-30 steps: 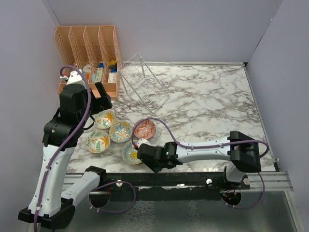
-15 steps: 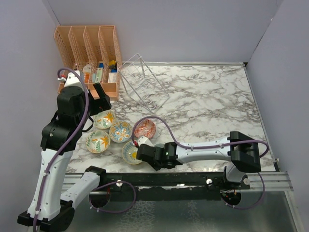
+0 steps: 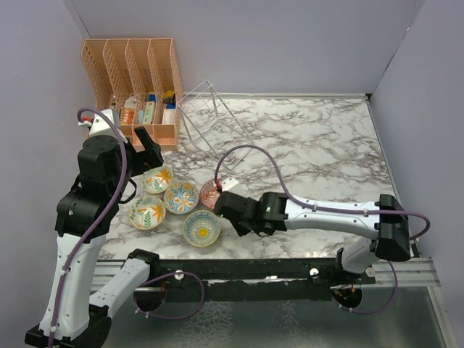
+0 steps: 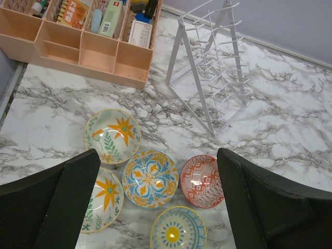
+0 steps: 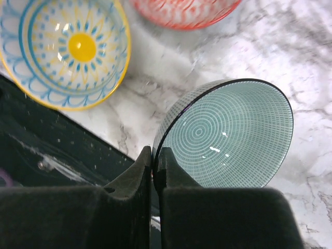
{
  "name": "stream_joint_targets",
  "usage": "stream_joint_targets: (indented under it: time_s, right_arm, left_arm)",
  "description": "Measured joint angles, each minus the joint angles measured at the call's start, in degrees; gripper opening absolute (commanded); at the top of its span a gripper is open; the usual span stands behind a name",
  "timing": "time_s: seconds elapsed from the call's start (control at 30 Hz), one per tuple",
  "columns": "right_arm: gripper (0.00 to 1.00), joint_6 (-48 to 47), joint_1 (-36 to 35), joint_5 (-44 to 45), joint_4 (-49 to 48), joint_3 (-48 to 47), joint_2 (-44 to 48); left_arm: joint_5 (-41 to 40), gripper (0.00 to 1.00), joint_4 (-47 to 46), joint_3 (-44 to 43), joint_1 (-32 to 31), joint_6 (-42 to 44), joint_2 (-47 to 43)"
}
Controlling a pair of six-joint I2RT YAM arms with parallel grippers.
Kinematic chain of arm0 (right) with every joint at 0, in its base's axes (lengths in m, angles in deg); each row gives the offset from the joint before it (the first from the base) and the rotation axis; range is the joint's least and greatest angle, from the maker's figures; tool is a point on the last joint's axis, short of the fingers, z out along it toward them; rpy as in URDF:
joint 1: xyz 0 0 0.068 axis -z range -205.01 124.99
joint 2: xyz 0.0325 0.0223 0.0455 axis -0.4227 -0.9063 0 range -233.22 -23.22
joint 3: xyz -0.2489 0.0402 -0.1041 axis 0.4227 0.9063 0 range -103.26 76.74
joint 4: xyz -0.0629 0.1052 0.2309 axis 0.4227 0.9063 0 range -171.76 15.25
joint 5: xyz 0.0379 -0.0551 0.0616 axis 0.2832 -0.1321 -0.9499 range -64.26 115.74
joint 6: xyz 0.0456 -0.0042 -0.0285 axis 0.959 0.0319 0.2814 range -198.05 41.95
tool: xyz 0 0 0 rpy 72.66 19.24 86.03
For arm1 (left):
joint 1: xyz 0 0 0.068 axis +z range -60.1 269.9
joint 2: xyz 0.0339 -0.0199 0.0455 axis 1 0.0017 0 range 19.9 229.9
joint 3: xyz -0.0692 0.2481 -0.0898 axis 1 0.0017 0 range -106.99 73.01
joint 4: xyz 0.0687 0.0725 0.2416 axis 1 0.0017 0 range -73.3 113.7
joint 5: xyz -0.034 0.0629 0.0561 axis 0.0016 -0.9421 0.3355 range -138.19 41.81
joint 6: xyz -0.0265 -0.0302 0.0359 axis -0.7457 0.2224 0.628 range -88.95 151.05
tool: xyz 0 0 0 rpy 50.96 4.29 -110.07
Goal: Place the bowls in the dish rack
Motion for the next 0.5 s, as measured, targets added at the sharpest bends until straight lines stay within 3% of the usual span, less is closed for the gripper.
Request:
stream_joint_targets:
  time_s: [0.2, 0.4, 0.5]
  right_arm:
    - [0.01, -1.51, 13.03, -4.04, -4.28, -0.28, 6.01]
    - [0.01, -2.56, 32.28, -18.23, -21.05, 0.76, 10.75]
    - [0.01, -0.55, 37.44, -25.46, -30.84, 2.89, 10.49]
  left_arm:
    - [0.04, 0.99, 0.15, -2.4, 0.0, 0.57, 0.87]
    - [0.09, 0.99, 0.2, -6.25, 0.0, 1.42, 2.58]
    - [0.09, 0.98, 0.46, -8.09, 0.0, 2.03, 3.41]
